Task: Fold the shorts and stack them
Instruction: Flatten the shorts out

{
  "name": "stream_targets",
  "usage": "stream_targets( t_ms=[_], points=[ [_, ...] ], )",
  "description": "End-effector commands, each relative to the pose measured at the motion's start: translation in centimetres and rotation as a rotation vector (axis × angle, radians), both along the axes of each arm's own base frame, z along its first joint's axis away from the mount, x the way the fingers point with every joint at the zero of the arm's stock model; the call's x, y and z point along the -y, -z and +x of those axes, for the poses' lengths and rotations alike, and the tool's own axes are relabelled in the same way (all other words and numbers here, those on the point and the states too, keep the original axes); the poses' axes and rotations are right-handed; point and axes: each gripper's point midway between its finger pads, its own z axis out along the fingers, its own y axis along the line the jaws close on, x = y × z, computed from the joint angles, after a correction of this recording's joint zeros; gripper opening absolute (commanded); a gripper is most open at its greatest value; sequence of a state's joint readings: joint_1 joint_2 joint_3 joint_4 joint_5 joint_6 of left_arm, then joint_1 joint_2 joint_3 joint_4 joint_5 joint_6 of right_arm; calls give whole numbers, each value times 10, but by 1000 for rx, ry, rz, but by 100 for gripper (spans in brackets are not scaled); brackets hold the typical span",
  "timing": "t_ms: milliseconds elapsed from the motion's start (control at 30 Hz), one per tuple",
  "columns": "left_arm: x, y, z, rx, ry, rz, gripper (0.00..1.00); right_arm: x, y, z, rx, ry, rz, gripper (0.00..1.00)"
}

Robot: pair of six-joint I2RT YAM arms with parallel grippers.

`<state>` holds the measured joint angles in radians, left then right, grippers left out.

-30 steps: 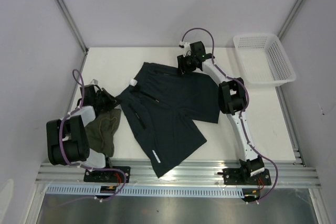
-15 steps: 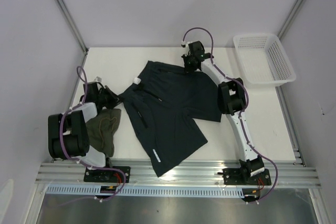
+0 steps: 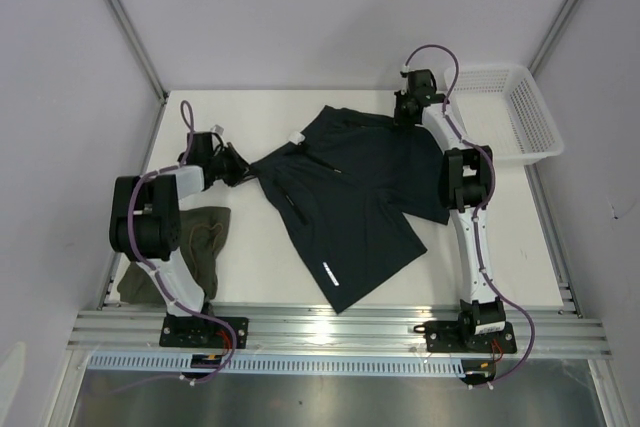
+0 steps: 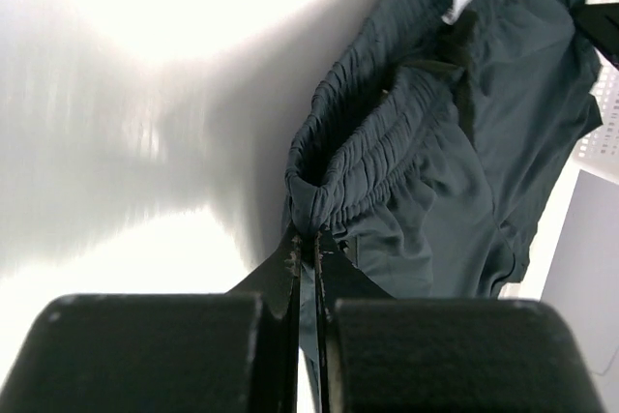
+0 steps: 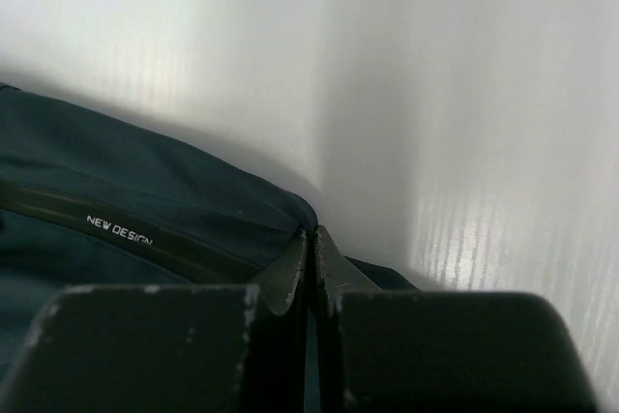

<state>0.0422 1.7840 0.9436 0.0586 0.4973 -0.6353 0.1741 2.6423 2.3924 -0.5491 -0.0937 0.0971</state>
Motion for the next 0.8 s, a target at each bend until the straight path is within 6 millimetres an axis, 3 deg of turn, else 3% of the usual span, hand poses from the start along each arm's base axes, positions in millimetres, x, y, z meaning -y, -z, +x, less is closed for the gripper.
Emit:
stream_targets(
  t_ms=[0, 167, 200, 233, 267, 367, 433, 467, 500, 533, 633, 767],
  points=[
    [-3, -2, 12, 2, 13, 12, 0, -6, -15, 10, 47, 11, 20, 0],
    [-10, 18, 11, -35, 25, 12, 2, -10, -9, 9, 35, 9, 42, 0],
    [-12, 15, 14, -29, 28, 10, 8, -12, -10, 9, 36, 2, 48, 0],
    [-13, 16, 16, -29, 30, 10, 14, -13, -11, 9, 36, -2, 55, 11],
    [-14, 16, 17, -25, 31, 13, 28, -16, -12, 8, 38, -7, 66, 15],
    [-16, 7, 18, 2, 19, 20, 54, -23, -18, 8, 45, -25, 103, 24],
    [-20, 2, 18, 14, 2, 37, 63, -26, -30, 8, 58, -32, 131, 36],
    [-21, -7, 19, 35, -2, 50, 68, -27, -35, 9, 65, -34, 138, 36],
    [-24, -11, 20, 45, -9, 64, 70, -28, -46, 9, 79, -31, 149, 37],
    [-26, -12, 17, 32, -19, 84, 73, -31, -52, 9, 84, -34, 157, 48],
    [-30, -30, 20, 89, -29, 108, 73, -32, -80, 7, 115, -38, 183, 69],
    [-23, -55, 31, 189, 21, 94, 74, -46, -115, -7, 126, -66, 272, 70]
  ],
)
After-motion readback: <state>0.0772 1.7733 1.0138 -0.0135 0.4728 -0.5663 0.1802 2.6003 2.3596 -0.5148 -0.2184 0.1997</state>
